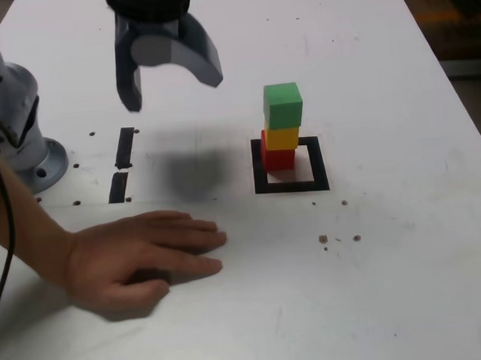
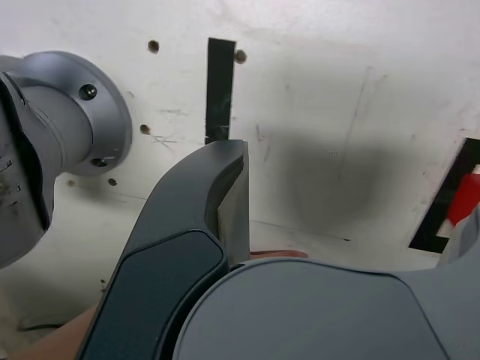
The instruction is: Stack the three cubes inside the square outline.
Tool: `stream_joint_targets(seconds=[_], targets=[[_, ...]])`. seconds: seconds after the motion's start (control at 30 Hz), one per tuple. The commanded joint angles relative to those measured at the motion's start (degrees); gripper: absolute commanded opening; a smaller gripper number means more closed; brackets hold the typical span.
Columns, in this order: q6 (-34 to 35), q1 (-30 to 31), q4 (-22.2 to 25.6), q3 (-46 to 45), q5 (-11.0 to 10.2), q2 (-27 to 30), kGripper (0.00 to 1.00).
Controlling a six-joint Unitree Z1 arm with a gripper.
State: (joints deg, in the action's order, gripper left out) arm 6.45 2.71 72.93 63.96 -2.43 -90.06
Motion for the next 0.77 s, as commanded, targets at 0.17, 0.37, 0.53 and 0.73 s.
stream_joint_targets(seconds=[0.17,0.37,0.53,0.73], targets=[[0.1,-0.2,-6.8,-7.9,2.7,1.9,1.0],[-0.2,-0.2,-11.2,-13.7,3.0,3.7,1.0],[-0.3,-0.2,-12.2,-16.1,2.7,4.4,1.0],[-0.3,-0.2,-12.4,-16.5,2.6,4.5,1.0]])
